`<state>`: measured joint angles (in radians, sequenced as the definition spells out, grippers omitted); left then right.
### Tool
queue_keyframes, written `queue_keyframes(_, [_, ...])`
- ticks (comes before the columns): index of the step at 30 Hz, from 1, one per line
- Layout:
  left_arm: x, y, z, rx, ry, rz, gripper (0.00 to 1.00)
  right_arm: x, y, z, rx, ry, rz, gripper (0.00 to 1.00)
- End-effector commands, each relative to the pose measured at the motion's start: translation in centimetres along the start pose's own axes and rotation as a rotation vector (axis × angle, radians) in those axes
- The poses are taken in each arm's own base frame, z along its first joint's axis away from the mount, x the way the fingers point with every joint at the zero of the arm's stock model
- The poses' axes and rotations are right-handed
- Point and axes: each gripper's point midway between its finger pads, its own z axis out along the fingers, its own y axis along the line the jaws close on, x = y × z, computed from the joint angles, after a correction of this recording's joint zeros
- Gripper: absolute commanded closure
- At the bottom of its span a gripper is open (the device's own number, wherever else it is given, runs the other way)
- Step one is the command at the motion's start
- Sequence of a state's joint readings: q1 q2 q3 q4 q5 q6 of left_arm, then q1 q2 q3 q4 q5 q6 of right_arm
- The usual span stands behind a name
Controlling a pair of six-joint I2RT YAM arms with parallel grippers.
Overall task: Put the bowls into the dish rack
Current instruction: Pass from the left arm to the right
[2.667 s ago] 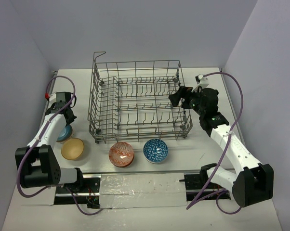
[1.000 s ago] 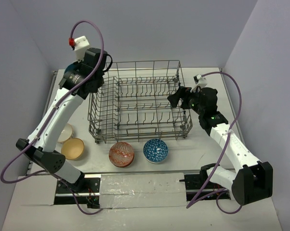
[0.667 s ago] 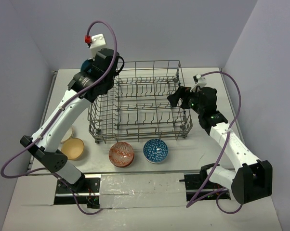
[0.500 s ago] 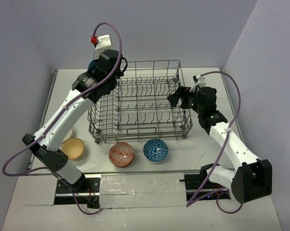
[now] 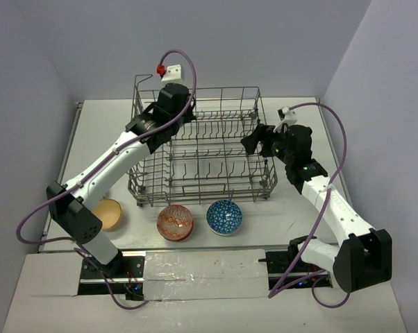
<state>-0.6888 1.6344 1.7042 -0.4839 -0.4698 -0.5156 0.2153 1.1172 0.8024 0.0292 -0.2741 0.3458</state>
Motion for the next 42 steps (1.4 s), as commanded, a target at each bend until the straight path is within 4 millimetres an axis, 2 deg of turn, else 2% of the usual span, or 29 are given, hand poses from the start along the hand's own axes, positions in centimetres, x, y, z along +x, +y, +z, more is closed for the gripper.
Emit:
queue_keyframes(1, [-2.5, -2.6, -0.2, 0.121, -0.102, -0.075, 1.00, -2.6, 1.0, -0.1, -0.028, -0.062, -0.026, 0.06])
queue_keyframes(5, [-2.1, -2.5, 0.0, 0.131, -0.125, -0.113, 1.00, -2.6, 1.7, -0.1, -0.068, -0.059, -0.017, 0.07])
queue_keyframes(9, [-2.5, -2.1, -0.2, 0.124, -0.176, -0.207, 1.00, -2.0, 4.1, -0.3, -0.212, -0.056, 0.020, 0.12])
queue_keyframes(10, [-2.6, -2.0, -0.3, 0.122, -0.187, -0.252, 1.00, -2.6, 4.6, -0.5, -0.236, -0.083, 0.017, 0.13])
queue_keyframes(15, [-3.0, -2.0, 0.4, 0.087, -0.200, -0.356, 1.00, -2.5, 5.3, -1.0, -0.281, -0.113, 0.026, 0.16])
queue_keyframes(20, [-3.2, -2.3, 0.6, 0.076, -0.183, -0.455, 1.00, -1.5, 6.7, -0.6, -0.320, -0.068, 0.007, 0.22])
queue_keyframes(22, [-3.3, -2.6, 0.6, 0.084, -0.179, -0.513, 1.00, -0.6, 8.1, -0.6, -0.346, -0.051, -0.015, 0.24])
queue_keyframes(24, [-3.2, -2.9, 0.6, 0.091, -0.165, -0.564, 1.00, -0.4, 8.5, -0.5, -0.317, -0.065, -0.055, 0.25])
queue_keyframes(25, [-3.0, -3.0, 0.7, 0.090, -0.152, -0.575, 1.00, 0.3, 9.6, -0.6, -0.337, -0.054, -0.072, 0.25])
queue_keyframes(29, [-2.4, -4.1, 0.8, 0.125, -0.098, -0.565, 1.00, 0.8, 11.3, -1.3, -0.372, -0.075, -0.148, 0.25])
queue_keyframes(30, [-2.8, -4.4, 0.8, 0.127, -0.096, -0.556, 1.00, 0.3, 11.8, -1.9, -0.386, -0.105, -0.174, 0.25])
queue_keyframes(31, [-2.1, -4.1, 0.9, 0.102, -0.068, -0.524, 1.00, 0.2, 12.4, -2.3, -0.405, -0.128, -0.223, 0.25])
queue_keyframes(32, [-2.2, -3.9, 0.9, 0.090, -0.060, -0.508, 1.00, 0.5, 12.5, -2.5, -0.413, -0.135, -0.251, 0.25])
queue_keyframes(33, [-3.2, -4.0, 1.1, 0.099, -0.057, -0.486, 1.00, 0.0, 13.1, -3.3, -0.436, -0.169, -0.286, 0.25])
queue_keyframes(34, [-2.4, -3.3, 1.2, 0.074, -0.015, -0.461, 1.00, 0.0, 13.3, -3.5, -0.439, -0.182, -0.311, 0.25])
queue_keyframes(35, [-2.6, -3.2, 1.1, 0.079, -0.004, -0.445, 1.00, 0.0, 13.6, -3.9, -0.443, -0.200, -0.364, 0.25])
queue_keyframes(36, [-3.1, -3.0, 1.1, 0.099, 0.011, -0.445, 1.00, 0.0, 13.6, -4.0, -0.438, -0.208, -0.393, 0.25])
queue_keyframes(42, [-2.3, -0.8, 1.1, 0.081, 0.088, -0.407, 1.00, 1.2, 14.4, -3.9, -0.411, -0.213, -0.594, 0.25])
